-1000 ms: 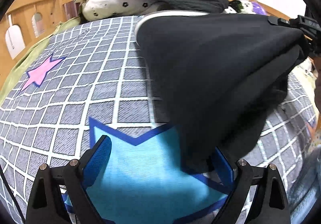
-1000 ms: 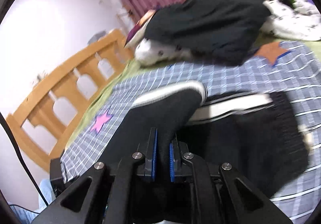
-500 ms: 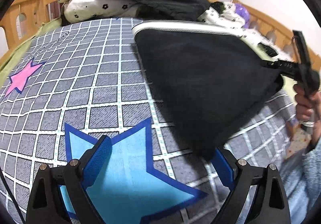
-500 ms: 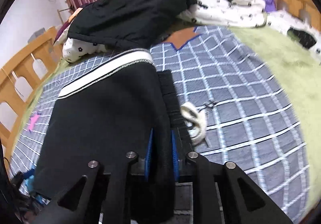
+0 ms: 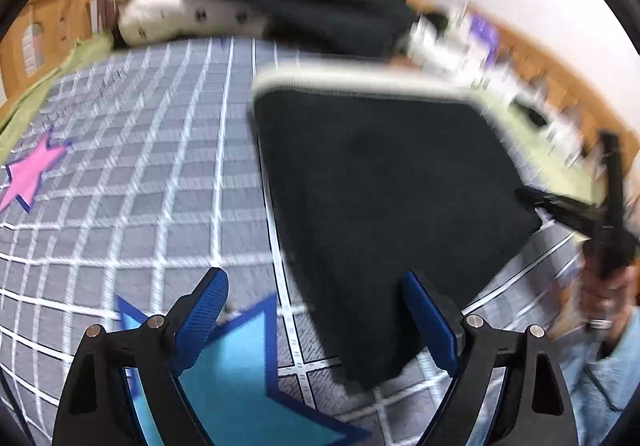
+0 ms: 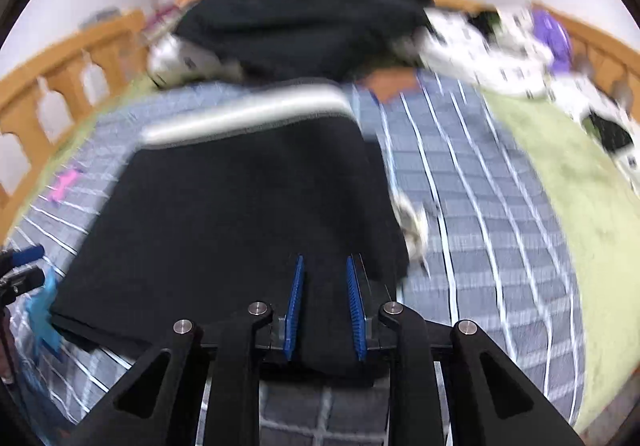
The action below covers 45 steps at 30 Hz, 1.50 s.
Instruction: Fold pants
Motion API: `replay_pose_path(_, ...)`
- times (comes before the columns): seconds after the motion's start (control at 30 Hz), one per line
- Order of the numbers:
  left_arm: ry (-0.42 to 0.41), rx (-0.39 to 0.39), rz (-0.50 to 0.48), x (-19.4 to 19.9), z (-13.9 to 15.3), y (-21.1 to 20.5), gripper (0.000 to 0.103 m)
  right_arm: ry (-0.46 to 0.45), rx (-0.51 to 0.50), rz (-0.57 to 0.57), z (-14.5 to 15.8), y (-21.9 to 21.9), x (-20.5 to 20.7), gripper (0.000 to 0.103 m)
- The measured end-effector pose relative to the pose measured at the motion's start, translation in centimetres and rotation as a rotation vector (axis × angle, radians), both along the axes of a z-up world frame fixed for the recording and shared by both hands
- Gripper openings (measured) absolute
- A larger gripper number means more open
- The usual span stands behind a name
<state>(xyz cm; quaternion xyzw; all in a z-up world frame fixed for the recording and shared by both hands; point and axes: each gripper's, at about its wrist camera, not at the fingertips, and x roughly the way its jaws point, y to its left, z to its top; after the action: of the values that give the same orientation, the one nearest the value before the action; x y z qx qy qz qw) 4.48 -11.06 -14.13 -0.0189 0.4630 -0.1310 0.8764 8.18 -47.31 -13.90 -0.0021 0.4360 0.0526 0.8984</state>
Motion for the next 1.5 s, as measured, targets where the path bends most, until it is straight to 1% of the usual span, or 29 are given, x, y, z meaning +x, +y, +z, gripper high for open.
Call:
replay_pose_path(0.03, 0.032, 0.002, 0.000, 0.3, -1.2, -0.4, 0.089, 0.042, -0.014, -0.004, -1.0, -0.1, -0.1, 0.022)
replay_pose_path(0.07, 0.047, -0.029, -0.007, 0.2, -1.9, -0.6, 0.089, 0.056, -0.009, -0.004, -1.6, -0.4, -0.5, 0.022)
replay_pose_path(0.1, 0.040, -0.041, -0.008, 0.1, -2.0, -0.8, 0.089, 0.066, 0.000, -0.009, -1.9, -0.6, -0.9, 0.022)
replay_pose_path(0.17, 0.043, -0.016, -0.027, 0.4, -1.5, -1.1, 0.089, 0.088, 0.000, -0.007, -2.1, -0.9, -1.1, 0.022)
replay_pose_path(0.23, 0.051, -0.039, -0.039, 1.0, -0.5, -0.8, 0.088, 0.101, 0.016, 0.006, -1.8, -1.4, -1.2, 0.022)
replay_pose_path(0.27, 0.047, -0.049, -0.029, 1.5, 0.1, -0.3, 0.088, 0.090, 0.041, 0.008, -1.1, -2.0, -1.2, 0.025)
replay_pose_path(0.3, 0.036, -0.058, -0.023, 2.3, 0.7, 0.2, 0.088, 0.069, 0.061, 0.005, -0.3, -2.4, -1.2, 0.028)
replay_pose_path(0.37, 0.020, -0.056, -0.004, 3.8, 1.5, 1.1, 0.083, 0.013, 0.088, -0.015, 1.1, -3.2, -0.3, 0.060)
replay_pose_path(0.43, 0.025, -0.063, 0.027, 5.7, 1.8, 1.7, 0.080, -0.037, 0.113, -0.035, 2.4, -3.6, 1.2, 0.070)
replay_pose_path(0.5, 0.056, -0.153, 0.027, 8.0, 1.6, 2.4, 0.080, -0.040, 0.147, -0.022, 2.9, -3.7, 3.7, 0.074)
replay_pose_path(0.57, 0.094, -0.231, 0.028, 9.6, 0.7, 2.7, 0.081, 0.024, 0.181, 0.006, 2.1, -3.6, 6.9, 0.076)
replay_pose_path(0.63, 0.124, -0.253, 0.028, 11.2, -0.7, 2.5, 0.080, 0.105, 0.224, 0.037, 0.5, -3.5, 9.5, 0.076)
replay_pose_path(0.7, 0.160, -0.286, 0.019, 12.4, -2.4, 2.2, 0.080, 0.182, 0.226, 0.030, -1.8, -3.7, 11.6, 0.082)
replay_pose_path(0.73, 0.163, -0.301, 0.017, 12.6, -2.8, 2.0, 0.080, 0.193, 0.258, 0.028, -2.7, -4.0, 12.3, 0.087)
replay_pose_path(0.8, 0.124, -0.310, 0.000, 12.9, -3.0, 1.5, 0.080, 0.217, 0.336, 0.030, -3.7, -4.8, 13.1, 0.087)
replay_pose_path(0.83, 0.120, -0.316, -0.007, 13.2, -3.1, 1.3, 0.075, 0.226, 0.373, 0.036, -4.1, -4.8, 13.2, 0.087)
replay_pose_path(0.87, 0.123, -0.347, -0.017, 13.6, -3.3, 1.0, 0.060, 0.226, 0.392, 0.048, -4.3, -4.8, 13.4, 0.086)
replay_pose_path(0.9, 0.145, -0.376, -0.005, 14.0, -3.5, 0.9, 0.056, 0.223, 0.400, 0.066, -4.5, -4.6, 13.4, 0.083)
replay_pose_path(0.93, 0.159, -0.393, 0.011, 14.2, -3.4, 1.0, 0.052, 0.228, 0.418, 0.095, -4.5, -4.4, 13.5, 0.073)
replay_pose_path(1.0, 0.156, -0.432, 0.018, 14.1, -2.7, 1.5, 0.029, 0.248, 0.444, 0.121, -4.4, -4.6, 13.7, 0.069)
replay_pose_path(1.03, 0.155, -0.446, 0.014, 14.1, -2.3, 1.8, 0.026, 0.250, 0.448, 0.123, -4.1, -4.8, 13.7, 0.061)
replay_pose_path(1.07, 0.159, -0.468, 0.009, 14.1, -1.8, 2.1, 0.023, 0.241, 0.456, 0.119, -3.7, -5.1, 13.4, 0.053)
replay_pose_path(1.1, 0.159, -0.485, 0.008, 14.1, -1.3, 2.4, 0.022, 0.234, 0.478, 0.107, -3.2, -5.4, 13.2, 0.050)
replay_pose_path(1.17, 0.145, -0.485, 0.001, 14.2, -0.4, 2.8, 0.020, 0.195, 0.528, 0.091, -1.6, -5.4, 12.3, 0.027)
replay_pose_path(1.23, 0.113, -0.490, -0.007, 13.9, 0.8, 3.8, 0.019, 0.168, 0.583, 0.094, -0.1, -4.8, 11.4, 0.023)
replay_pose_path(1.3, 0.085, -0.483, 0.000, 13.3, 2.2, 5.5, 0.018, 0.130, 0.532, 0.100, 1.6, -2.6, 10.6, 0.022)
replay_pose_path(1.37, 0.063, -0.476, 0.015, 12.6, 3.4, 8.1, 0.018, 0.137, 0.486, 0.114, 2.3, 0.4, 10.2, 0.022)
replay_pose_path(1.47, 0.000, -0.415, 0.033, 11.0, 5.6, 12.8, 0.018, 0.130, 0.532, 0.166, 3.3, 4.3, 9.4, 0.021)
replay_pose_path(1.5, -0.022, -0.375, 0.035, 10.5, 6.3, 14.4, 0.019, 0.109, 0.556, 0.203, 3.7, 6.2, 8.9, 0.021)
